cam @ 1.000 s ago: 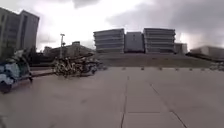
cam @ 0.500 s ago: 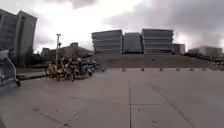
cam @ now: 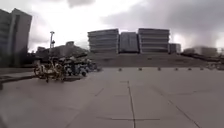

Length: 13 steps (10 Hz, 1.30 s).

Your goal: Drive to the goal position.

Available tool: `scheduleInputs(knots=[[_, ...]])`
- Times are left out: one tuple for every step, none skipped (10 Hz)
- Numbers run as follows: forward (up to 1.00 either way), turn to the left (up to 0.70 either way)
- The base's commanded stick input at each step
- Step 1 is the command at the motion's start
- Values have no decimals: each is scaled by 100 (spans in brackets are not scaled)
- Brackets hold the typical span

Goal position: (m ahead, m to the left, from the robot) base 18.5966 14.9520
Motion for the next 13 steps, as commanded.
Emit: scheduleInputs(knots=[[100,1],[100,5],[100,2],[100,-1],[100,-4],[100,-4],[100,-4],[100,1],[100,4],[100,5],[100,5],[100,5],[100,6]])
